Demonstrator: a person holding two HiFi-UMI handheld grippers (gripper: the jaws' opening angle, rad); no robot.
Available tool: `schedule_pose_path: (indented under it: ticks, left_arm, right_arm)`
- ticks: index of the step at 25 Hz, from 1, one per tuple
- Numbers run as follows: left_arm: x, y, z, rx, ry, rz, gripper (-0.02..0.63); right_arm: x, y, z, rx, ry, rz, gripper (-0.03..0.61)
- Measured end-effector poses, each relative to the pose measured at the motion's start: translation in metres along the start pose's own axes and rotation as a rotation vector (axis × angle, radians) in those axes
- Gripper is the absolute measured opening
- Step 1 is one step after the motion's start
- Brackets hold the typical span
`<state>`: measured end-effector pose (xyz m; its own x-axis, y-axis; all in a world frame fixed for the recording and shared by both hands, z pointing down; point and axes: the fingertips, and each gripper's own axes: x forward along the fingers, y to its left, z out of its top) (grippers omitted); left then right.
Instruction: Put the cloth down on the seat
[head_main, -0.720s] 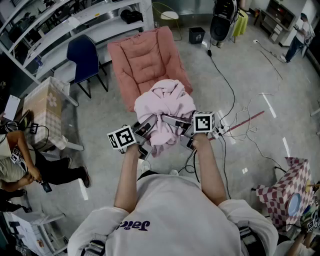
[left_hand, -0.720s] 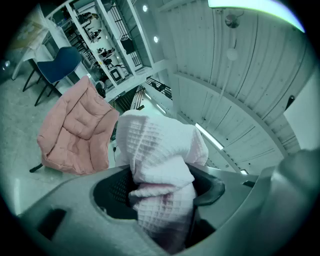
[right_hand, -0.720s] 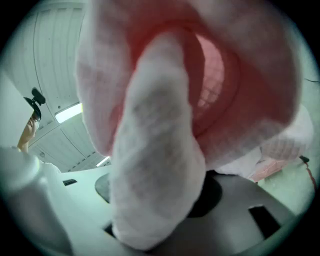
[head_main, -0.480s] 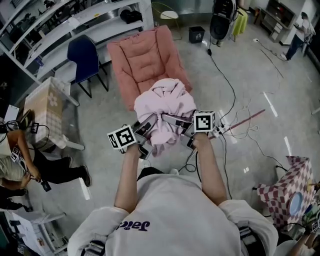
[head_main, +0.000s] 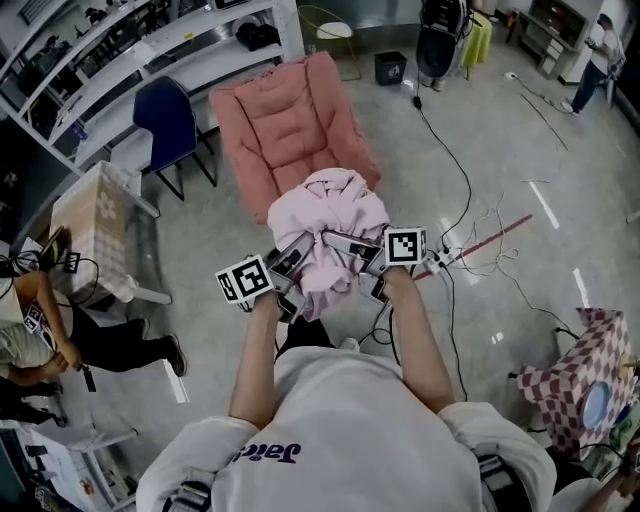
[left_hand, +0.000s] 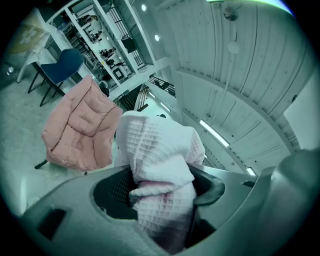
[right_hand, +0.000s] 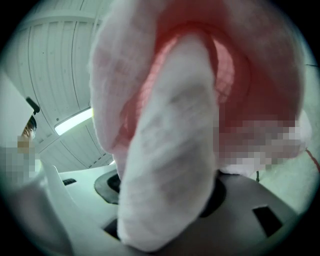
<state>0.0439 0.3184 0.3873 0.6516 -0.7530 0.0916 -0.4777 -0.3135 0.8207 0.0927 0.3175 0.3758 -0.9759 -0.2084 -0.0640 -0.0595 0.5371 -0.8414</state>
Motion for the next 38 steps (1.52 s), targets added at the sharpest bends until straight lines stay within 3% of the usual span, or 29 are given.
schedule_pose_path:
  ticks: [13,24,30,38]
  left_arm:
    - [0.054,0.014,0.006,-0.009,0.03,-0.005,0.282]
    - [0.094,0.048,0.067,-0.016,0.045,-0.026,0.282]
    - [0.11,0.078,0.127,-0.023,0.043,-0.016,0.278]
    - [0.12,0.103,0.142,-0.055,0.04,-0.003,0.278]
  right_arm:
    - [-0.02,-0.046,0.033,0.063,-0.068,-0.082,0.287]
    - [0.023,-0.081,0.09,0.048,-0.071,-0.116,0.29]
    - [0.074,-0.103,0.133,0.056,-0.076,-0.128,0.29]
    - [0.091,-0.124,0.142,0.08,-0.081,-0.153,0.291]
